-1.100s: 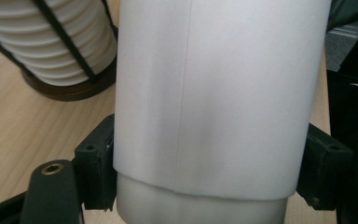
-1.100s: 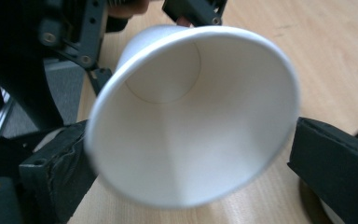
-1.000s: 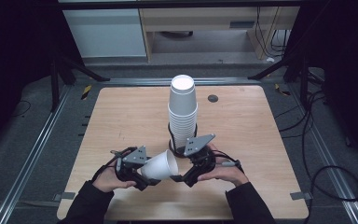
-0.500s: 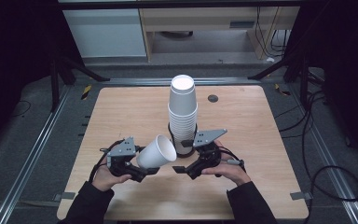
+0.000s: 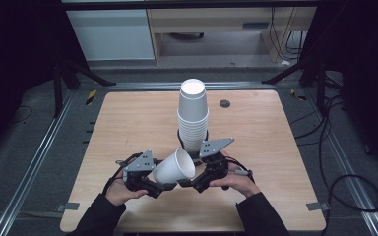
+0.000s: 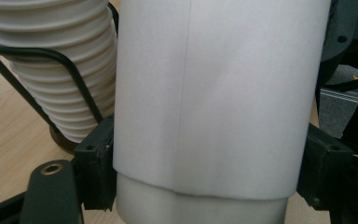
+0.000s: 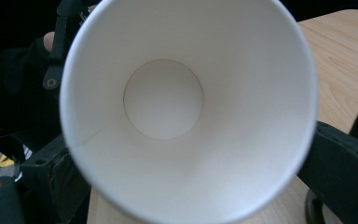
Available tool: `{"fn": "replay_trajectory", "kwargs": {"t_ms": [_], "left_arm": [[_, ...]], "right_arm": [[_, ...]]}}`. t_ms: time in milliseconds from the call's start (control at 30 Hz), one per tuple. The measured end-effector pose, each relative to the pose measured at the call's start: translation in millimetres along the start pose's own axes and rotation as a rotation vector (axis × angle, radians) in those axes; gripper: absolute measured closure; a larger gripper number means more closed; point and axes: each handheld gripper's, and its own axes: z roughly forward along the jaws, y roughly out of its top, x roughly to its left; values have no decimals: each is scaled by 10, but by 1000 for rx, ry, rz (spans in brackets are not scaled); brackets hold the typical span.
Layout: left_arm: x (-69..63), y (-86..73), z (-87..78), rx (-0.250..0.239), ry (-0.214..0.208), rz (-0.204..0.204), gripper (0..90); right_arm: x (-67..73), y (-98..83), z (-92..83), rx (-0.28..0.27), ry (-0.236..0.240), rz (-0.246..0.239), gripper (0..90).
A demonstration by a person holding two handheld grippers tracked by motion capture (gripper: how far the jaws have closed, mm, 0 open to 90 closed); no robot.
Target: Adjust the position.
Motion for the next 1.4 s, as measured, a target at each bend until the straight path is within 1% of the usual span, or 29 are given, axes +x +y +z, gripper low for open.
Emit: {"fn": "replay_trajectory", "kwargs": {"t_ms": [100,300,333,567,800,1033,1233,1400], "left_arm": [[-18,0,22,8,-4,5,221],[-39,-3,55,15,-9,11,221],[-45,-3,62,18,-5,19,222],[-52,-6,69,27,-4,29,221],[-51,-10,76,39,-7,36,218],[-57,-7,74,39,-14,30,211],[-54,0,52,34,-5,31,188],[-35,-2,21,37,8,29,173]], "right_arm": [[6,-5,25,8,6,0,39],[2,-15,46,5,23,15,37],[2,-18,52,3,29,18,37],[0,-28,66,9,39,17,54],[-4,-40,62,21,41,16,65],[6,-37,58,23,41,12,69],[4,-24,21,22,35,3,69],[-2,5,-60,9,19,-9,70]]}}
